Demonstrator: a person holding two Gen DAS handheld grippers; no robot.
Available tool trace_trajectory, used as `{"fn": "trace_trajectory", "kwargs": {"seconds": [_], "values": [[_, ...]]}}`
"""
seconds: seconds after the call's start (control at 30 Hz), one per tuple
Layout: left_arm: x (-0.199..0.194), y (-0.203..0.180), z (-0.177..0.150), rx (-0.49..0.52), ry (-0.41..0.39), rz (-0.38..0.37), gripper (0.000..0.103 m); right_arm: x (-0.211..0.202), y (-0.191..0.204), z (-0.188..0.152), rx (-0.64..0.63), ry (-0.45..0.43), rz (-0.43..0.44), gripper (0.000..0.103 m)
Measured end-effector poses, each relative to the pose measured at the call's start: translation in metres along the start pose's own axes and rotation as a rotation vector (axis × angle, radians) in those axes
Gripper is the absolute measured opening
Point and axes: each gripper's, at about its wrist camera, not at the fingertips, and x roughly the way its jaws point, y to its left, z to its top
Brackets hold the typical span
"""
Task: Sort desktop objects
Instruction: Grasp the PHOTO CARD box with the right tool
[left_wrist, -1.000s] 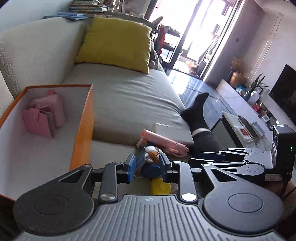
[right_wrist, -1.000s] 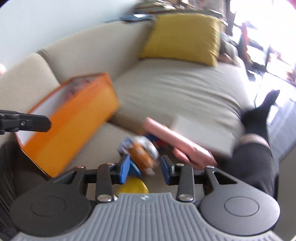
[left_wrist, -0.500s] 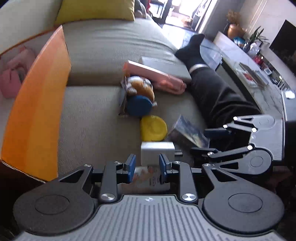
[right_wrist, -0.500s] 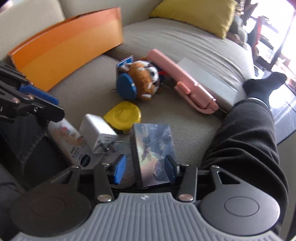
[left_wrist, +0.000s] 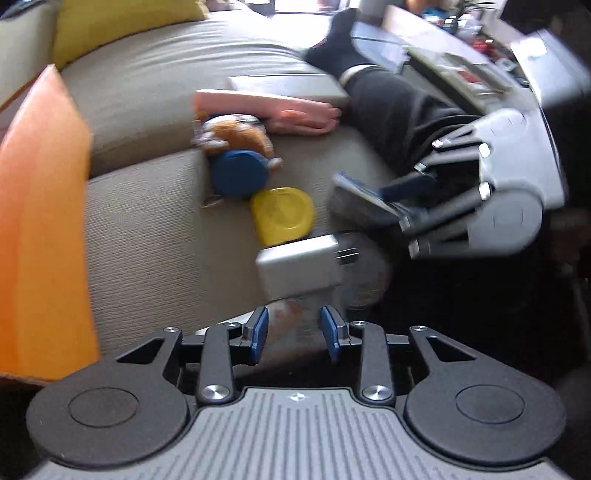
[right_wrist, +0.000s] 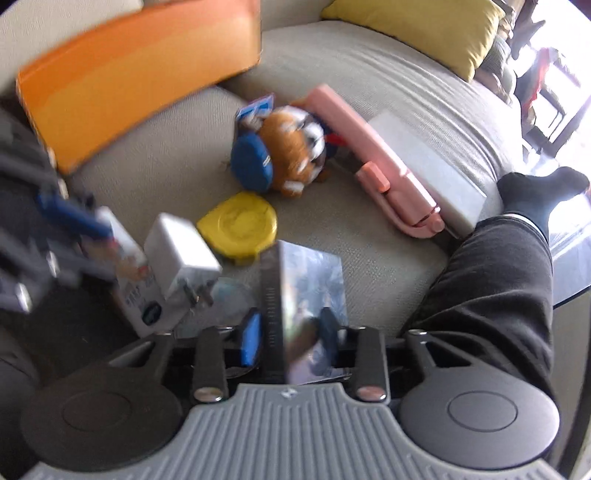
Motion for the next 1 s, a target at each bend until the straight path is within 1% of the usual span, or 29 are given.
{"fn": "trace_trajectory", "kwargs": {"seconds": [0.03,0.07,0.17,0.27,0.3,0.33,0.37,0.4,0.43,0.5,0.53,0.6,0.67,0.73,0.77,0.87,0.9,0.93,1.0], "values": [[0.001,-0.002,0.002,0.002,0.001,-0.016,0.042,-0.005,-0.009,0.003,0.033,-0.003,0.020,0.028],[0.004,-0.006,0.004,0.007,0.002,-0.024,0.046,-0.007,-0.019,0.004,0.073,-0.008,0.043,0.026],[0.013,-0.016,0.003,-0.002,-0.029,-0.033,0.046,-0.013,-0.044,0.000,0.204,-0.028,0.104,0.025],[0.024,-0.022,0.001,-0.002,-0.010,-0.054,0.046,-0.018,-0.062,-0.011,0.345,-0.062,0.188,0.024],[0.028,-0.023,0.001,0.003,-0.001,-0.062,0.043,-0.017,-0.066,-0.016,0.377,-0.065,0.201,0.024],[0.031,-0.023,0.001,0.001,0.001,-0.062,0.042,-0.018,-0.066,-0.018,0.391,-0.069,0.194,0.024],[0.034,-0.022,0.002,-0.003,-0.005,-0.054,0.041,-0.016,-0.064,-0.019,0.387,-0.071,0.180,0.024],[0.035,-0.021,0.003,-0.011,-0.015,-0.044,0.037,-0.016,-0.059,-0.018,0.363,-0.070,0.162,0.025],[0.036,-0.018,0.005,-0.028,-0.026,-0.039,0.036,-0.015,-0.054,-0.016,0.336,-0.071,0.148,0.025],[0.037,-0.010,0.009,-0.087,-0.033,-0.024,0.036,-0.012,-0.050,-0.011,0.309,-0.056,0.119,0.025],[0.037,-0.007,0.010,-0.094,-0.030,-0.008,0.036,-0.010,-0.050,-0.009,0.309,-0.048,0.103,0.024],[0.036,-0.001,0.013,-0.085,-0.024,0.025,0.035,-0.008,-0.050,-0.007,0.296,-0.043,0.104,0.025],[0.031,0.002,0.014,-0.065,-0.025,-0.005,0.036,-0.006,-0.050,-0.010,0.270,-0.054,0.104,0.025],[0.026,0.004,0.013,-0.018,-0.022,-0.052,0.036,-0.007,-0.050,-0.016,0.262,-0.087,0.102,0.025],[0.023,0.004,0.010,0.001,-0.021,-0.053,0.036,-0.008,-0.048,-0.020,0.254,-0.106,0.097,0.025],[0.023,0.000,0.005,0.043,-0.018,-0.038,0.039,-0.008,-0.040,-0.026,0.223,-0.136,0.052,0.025],[0.024,0.001,0.004,0.036,-0.019,-0.033,0.049,-0.007,-0.039,-0.026,0.222,-0.139,0.047,0.026],[0.027,0.001,0.004,0.024,-0.014,-0.030,0.054,-0.007,-0.040,-0.025,0.224,-0.140,0.050,0.026],[0.035,-0.003,0.007,0.006,-0.009,-0.043,0.056,-0.007,-0.043,-0.025,0.233,-0.142,0.061,0.026]]}}
